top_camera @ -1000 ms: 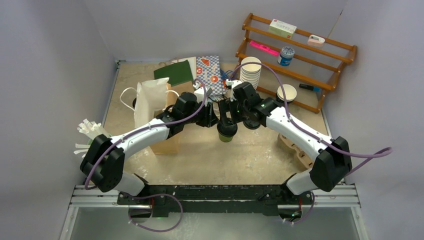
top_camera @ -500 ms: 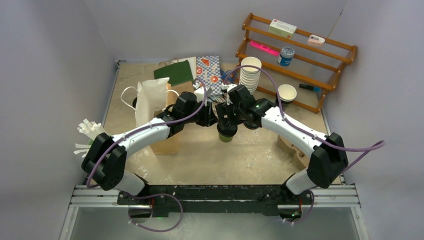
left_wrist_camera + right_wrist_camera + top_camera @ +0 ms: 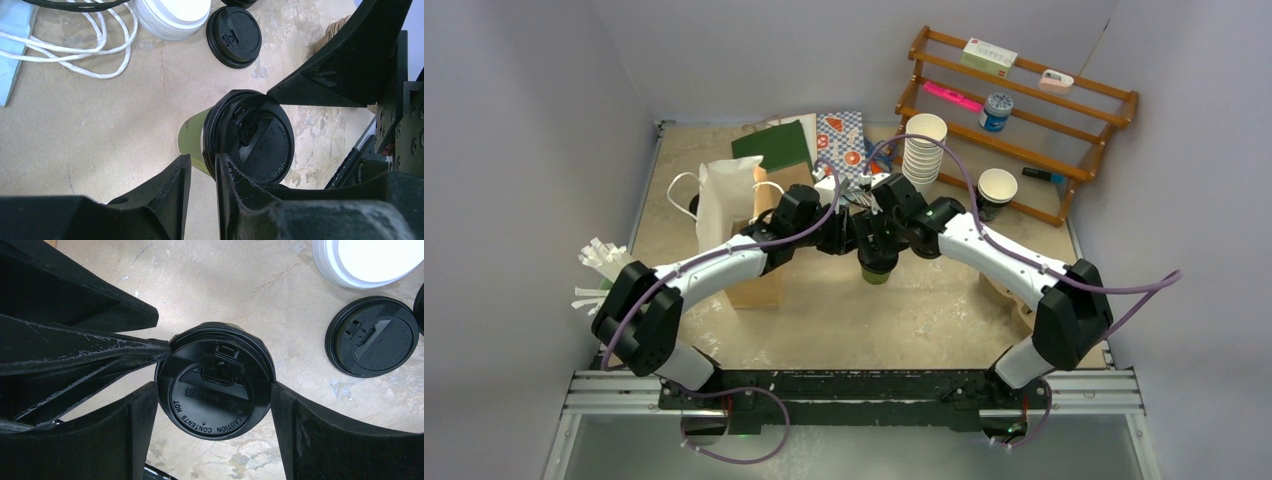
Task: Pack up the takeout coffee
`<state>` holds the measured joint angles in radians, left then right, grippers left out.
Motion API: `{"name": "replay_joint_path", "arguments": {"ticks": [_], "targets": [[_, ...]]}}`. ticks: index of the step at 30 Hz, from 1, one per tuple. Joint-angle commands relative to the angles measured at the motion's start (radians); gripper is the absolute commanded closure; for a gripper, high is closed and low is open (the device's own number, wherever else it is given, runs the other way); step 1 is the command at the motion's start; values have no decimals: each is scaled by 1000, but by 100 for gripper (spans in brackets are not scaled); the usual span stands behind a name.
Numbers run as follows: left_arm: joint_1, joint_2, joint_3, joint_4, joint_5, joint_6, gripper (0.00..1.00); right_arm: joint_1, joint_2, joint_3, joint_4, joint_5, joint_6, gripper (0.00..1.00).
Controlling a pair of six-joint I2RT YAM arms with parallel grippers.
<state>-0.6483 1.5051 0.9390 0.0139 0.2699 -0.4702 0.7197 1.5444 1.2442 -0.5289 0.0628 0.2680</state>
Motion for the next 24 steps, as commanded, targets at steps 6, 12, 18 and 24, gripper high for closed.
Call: {"name": "replay_joint_path", "arguments": {"ticks": [6, 12, 18, 24], "targets": [[7, 25, 11, 41, 29, 1, 72, 14, 6, 47, -26, 42, -11, 21], [8, 35, 9, 42, 42, 0, 72, 15, 3, 35, -27, 45, -11, 22], [8, 43, -3, 49, 52, -5, 73, 20, 0, 9, -19, 46, -9, 23], [8, 46, -10, 50, 54, -5, 73, 21, -6, -20, 0, 32, 2, 24]]}}
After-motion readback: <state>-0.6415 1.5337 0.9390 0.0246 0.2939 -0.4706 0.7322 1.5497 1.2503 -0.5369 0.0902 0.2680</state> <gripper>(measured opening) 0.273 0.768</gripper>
